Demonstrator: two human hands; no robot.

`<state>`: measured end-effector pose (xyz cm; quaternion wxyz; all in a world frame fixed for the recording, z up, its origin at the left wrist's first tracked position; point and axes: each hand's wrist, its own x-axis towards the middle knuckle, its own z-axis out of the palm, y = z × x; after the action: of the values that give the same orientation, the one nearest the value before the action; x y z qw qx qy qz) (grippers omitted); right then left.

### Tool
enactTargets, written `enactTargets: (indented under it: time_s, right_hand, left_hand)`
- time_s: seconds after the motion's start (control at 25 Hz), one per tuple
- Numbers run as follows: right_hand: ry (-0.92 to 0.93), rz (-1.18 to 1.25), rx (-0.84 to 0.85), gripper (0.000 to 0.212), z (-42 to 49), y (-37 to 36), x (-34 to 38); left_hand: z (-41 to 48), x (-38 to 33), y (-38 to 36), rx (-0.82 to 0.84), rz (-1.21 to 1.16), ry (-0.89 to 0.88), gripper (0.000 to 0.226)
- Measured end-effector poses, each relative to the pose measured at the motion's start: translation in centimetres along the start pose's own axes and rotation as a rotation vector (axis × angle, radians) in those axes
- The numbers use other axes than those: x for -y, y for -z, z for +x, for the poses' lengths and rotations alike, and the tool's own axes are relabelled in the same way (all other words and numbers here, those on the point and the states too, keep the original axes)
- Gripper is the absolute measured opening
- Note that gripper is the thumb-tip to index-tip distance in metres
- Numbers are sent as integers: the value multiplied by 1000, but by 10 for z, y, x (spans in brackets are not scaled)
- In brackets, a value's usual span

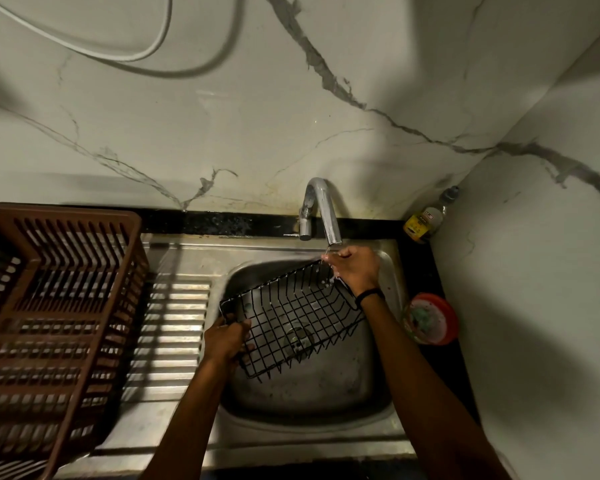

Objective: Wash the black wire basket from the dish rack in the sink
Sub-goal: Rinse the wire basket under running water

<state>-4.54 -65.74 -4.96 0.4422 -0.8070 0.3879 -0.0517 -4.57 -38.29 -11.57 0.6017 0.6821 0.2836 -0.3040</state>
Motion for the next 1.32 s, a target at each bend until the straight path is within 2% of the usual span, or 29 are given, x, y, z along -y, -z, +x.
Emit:
enactTargets:
  time_s: [0.04,0.08,0.12,0.24,0.36,0.44,0.56,0.68,0.84,1.08,1.2,1.32]
  right_hand:
    - [48,-166,-70,27,0,2,-5]
    - [76,-251,-70,28,-1,5,-10]
    - [59,-266,-5,28,0,5,-18]
    - [-51,-45,279,23,5,3,-42]
    - [-140,159,393,12,-1,1,-46]
    - [-160,189,418,13,-7,-2,-40]
    - [-148,240,413,19,-9,-10,-36]
    - [-139,313,387,21,-6,-19,-35]
    - [-154,417,333,18,-3,-32,-28]
    - [-195,466,256,14,0,-45,-35]
    - [-200,516,230,10,1,-45,-34]
    - [-187,546,238,7,3,-43,-35]
  left_hand:
    - [-1,0,1,14,-3,22,11]
    - [-2,0,3,32,-9,50,6]
    - [-3,1,5,49,-10,83,10]
    - [-6,3,13,101,-12,145,8]
    - [-14,5,22,81,23,150,12]
    - [-18,6,27,20,59,91,15]
    - [-26,7,32,-3,72,-3,34]
    - [-37,2,35,-85,106,-120,39]
    - [-53,-7,38,-162,214,-228,79]
    - [-89,-34,24,-206,247,-322,104]
    - [-95,-40,21,-198,200,-314,107]
    - [-104,-52,17,-215,201,-305,89]
